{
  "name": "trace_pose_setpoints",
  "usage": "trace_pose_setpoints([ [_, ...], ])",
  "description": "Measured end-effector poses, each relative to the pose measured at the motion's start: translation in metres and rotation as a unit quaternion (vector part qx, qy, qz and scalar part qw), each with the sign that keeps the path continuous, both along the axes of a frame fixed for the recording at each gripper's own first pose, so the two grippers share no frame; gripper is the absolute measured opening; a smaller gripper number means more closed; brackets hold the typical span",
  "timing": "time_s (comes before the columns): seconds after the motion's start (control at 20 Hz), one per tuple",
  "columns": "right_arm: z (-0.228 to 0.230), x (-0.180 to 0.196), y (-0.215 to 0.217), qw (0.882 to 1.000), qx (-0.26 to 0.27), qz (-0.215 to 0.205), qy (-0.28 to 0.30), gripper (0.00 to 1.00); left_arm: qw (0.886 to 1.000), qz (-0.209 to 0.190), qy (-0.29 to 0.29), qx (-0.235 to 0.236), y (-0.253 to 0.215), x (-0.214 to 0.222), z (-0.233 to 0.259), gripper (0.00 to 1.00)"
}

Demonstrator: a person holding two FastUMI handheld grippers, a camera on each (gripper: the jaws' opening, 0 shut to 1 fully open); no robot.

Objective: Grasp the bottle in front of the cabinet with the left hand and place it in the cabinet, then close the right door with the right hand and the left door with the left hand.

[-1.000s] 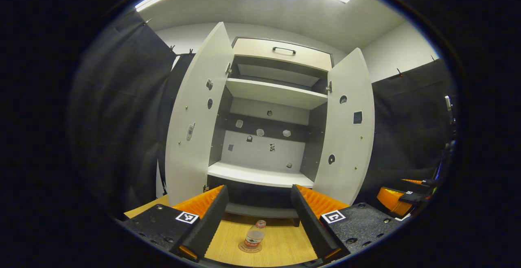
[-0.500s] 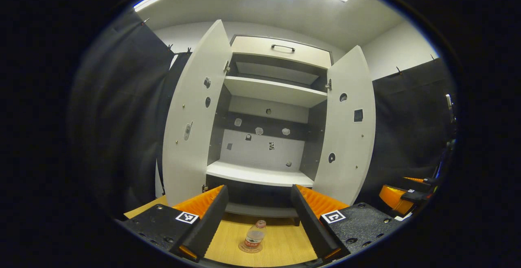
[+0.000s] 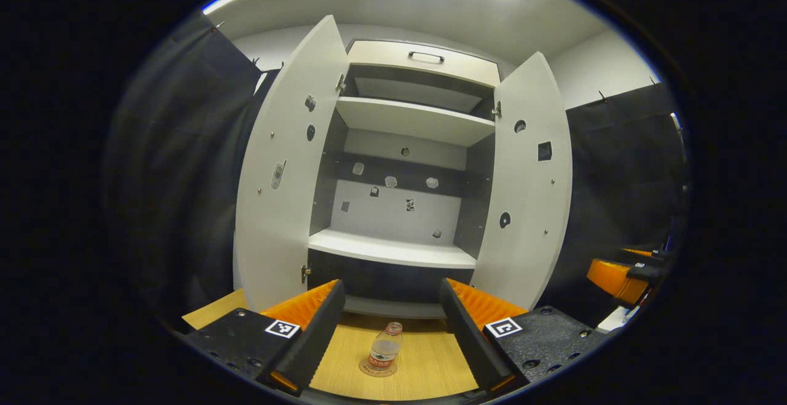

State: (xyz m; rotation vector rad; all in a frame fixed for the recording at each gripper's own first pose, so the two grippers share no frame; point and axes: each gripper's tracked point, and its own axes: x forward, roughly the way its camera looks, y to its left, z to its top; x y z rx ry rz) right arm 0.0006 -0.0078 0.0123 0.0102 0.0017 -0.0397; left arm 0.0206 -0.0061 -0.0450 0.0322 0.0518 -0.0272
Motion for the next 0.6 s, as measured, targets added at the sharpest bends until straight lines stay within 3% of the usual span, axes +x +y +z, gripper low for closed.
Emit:
trace_pose_setpoints([
  [0.3, -0.001, 0.001, -0.005, 1.0, -0.008, -0.005, 0.007, 0.99, 0.998, -0.02, 0.054, 0.019, -0.009, 0.026, -0.093, 0.94],
  [0.35, -0.001, 0.001, -0.007, 1.0, -0.01, -0.007, 0.007, 0.9, 0.998, -0.022, 0.062, 0.02, -0.009, 0.031, -0.109, 0.94],
  [0.4, -0.001, 0.001, -0.008, 1.0, -0.012, -0.008, 0.008, 0.99, 0.997, -0.023, 0.07, 0.022, -0.008, 0.036, -0.125, 0.95],
  [0.55, -0.003, 0.001, -0.012, 1.0, -0.017, -0.013, 0.013, 0.99, 0.993, -0.018, 0.11, 0.032, -0.002, 0.048, -0.179, 0.95],
  [0.6, -0.004, 0.002, -0.015, 1.0, -0.018, -0.015, 0.016, 0.9, 0.992, -0.018, 0.121, 0.029, -0.002, 0.052, -0.194, 0.95],
])
